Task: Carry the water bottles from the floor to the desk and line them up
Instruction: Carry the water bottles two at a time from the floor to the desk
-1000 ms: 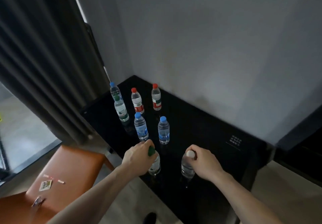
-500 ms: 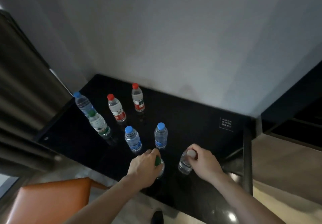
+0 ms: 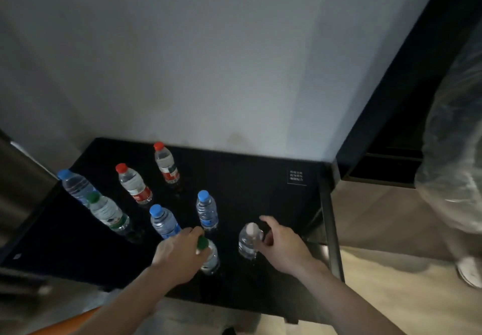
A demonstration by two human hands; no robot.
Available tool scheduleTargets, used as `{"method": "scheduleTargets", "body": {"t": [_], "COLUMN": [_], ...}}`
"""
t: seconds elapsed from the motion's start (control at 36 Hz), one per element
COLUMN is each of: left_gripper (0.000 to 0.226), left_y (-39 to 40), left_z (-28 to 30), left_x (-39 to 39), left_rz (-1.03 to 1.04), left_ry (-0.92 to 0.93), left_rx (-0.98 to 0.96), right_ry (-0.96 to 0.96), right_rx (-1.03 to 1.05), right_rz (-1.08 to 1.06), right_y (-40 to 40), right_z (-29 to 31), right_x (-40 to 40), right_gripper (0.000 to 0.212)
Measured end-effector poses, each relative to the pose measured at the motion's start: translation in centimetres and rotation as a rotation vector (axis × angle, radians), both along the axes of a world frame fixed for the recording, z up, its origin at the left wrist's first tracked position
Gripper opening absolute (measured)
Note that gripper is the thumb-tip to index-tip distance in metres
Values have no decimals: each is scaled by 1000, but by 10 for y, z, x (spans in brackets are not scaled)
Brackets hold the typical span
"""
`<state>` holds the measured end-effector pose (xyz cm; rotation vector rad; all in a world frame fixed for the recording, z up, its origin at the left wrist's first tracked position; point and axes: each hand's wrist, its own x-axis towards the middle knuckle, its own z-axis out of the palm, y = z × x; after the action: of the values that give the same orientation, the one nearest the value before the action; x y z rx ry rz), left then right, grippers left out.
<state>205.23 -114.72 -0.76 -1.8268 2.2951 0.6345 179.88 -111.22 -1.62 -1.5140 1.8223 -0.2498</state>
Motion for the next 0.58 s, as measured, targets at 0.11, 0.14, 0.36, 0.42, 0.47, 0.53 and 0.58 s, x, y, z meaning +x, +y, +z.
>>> {"method": "scheduleTargets", "body": {"t": [0.11, 0.14, 0.36, 0.42, 0.47, 0.53, 0.58], "left_gripper": [48, 49, 37, 38, 39, 38, 37], "left_y": [17, 24, 106, 130, 154, 177, 199], "left_z": [22, 26, 65, 66, 63, 60, 59], "left_x": [-15, -22, -144, -184, -223, -261, -297], "left_rz": [41, 40, -179, -250, -320, -387, -437], "left_ry": [-3, 25, 368, 387, 396, 422, 443], "left_rx": [-43, -87, -210, -204, -200, -187, -165], "right_ry": [-24, -37, -45, -25, -2, 15, 29], "right_rx": [-56, -63, -118, -137, -157, -167, -164], "right_rz": [-32, -49, -197, -217, -243, -284, -334], "right_y": [41, 54, 182, 216, 250, 284, 315], "right_z": [19, 23, 42, 42, 41, 39, 38], "right_x": [-32, -43, -149, -177, -206, -236, -265], "right_gripper": [70, 69, 58, 57, 58, 57, 57]}}
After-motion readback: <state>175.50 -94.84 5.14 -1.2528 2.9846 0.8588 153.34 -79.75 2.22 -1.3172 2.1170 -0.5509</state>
